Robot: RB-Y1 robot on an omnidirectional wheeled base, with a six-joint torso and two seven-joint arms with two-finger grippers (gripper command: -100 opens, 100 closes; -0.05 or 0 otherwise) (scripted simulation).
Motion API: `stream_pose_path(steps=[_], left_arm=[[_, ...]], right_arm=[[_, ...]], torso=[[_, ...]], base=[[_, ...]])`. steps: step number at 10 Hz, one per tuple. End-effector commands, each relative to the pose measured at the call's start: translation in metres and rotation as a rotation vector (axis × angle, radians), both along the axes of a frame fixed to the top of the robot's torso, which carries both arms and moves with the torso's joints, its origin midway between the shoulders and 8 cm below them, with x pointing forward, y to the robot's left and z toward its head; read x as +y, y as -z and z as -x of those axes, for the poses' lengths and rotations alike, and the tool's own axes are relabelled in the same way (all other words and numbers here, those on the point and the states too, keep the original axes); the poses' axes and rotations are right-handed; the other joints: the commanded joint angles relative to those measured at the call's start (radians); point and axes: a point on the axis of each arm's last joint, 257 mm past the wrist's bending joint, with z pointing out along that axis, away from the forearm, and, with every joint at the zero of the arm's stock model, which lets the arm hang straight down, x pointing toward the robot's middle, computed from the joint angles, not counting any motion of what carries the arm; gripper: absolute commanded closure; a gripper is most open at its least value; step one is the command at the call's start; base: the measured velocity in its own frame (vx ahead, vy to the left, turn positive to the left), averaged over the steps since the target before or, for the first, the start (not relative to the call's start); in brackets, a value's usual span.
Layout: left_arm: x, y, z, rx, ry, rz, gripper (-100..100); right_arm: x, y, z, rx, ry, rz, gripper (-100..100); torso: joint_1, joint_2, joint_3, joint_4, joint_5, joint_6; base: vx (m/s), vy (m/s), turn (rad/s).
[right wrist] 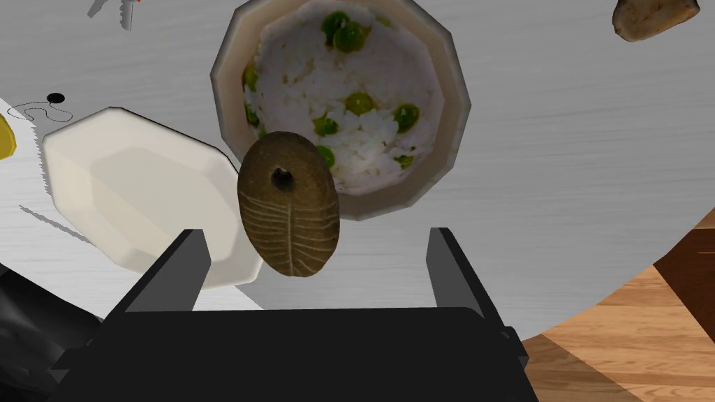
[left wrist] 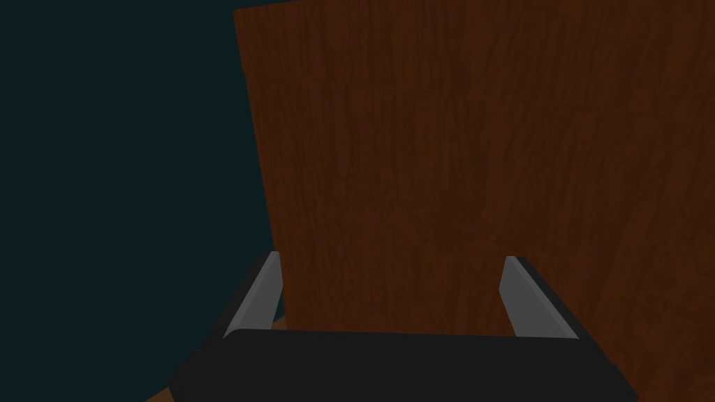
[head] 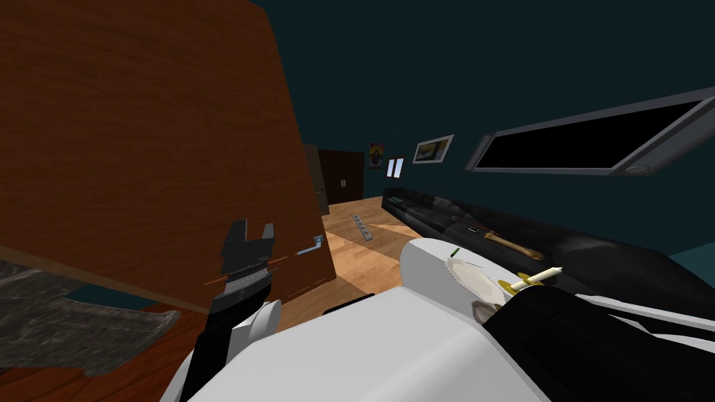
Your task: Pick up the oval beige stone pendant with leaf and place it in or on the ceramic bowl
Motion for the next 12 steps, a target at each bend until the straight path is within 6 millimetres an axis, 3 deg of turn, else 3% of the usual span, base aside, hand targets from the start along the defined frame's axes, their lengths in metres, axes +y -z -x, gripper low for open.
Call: stream_pose_path(steps=[1,5,7,8,12], left_arm=[[0.000,0.000,0.000,0.000,0.000,0.000,0],[0.000,0.000,0.000,0.000,0.000,0.000,0],[0.000,0.000,0.000,0.000,0.000,0.000,0],[0.000,0.000,0.000,0.000,0.000,0.000,0],[0.000,0.000,0.000,0.000,0.000,0.000,0]], right_arm=[[0.000,-0.001,-0.001,0.000,-0.001,-0.001,-100],[-0.012,-0.030,-0.011,0.001,-0.017,0.001,-100],[-0.012,-0.030,-0.009,0.003,-0.017,0.000,-100],[-0.013,-0.030,-0.010,0.002,-0.015,0.001,0],[-0.013,-0.030,-0.010,0.002,-0.015,0.001,0]], torso=[[0.000,0.000,0.000,0.000,0.000,0.000],[0.000,0.000,0.000,0.000,0.000,0.000],[-0.001,0.000,0.000,0.000,0.000,0.000],[-0.002,0.000,0.000,0.000,-0.001,0.000],[-0.003,0.000,0.000,0.000,-0.001,0.000]], base=[[0.003,0.012,0.002],[0.004,0.026,-0.034],[0.002,0.013,-0.003],[0.000,0.000,0.000],[0.000,0.000,0.000]])
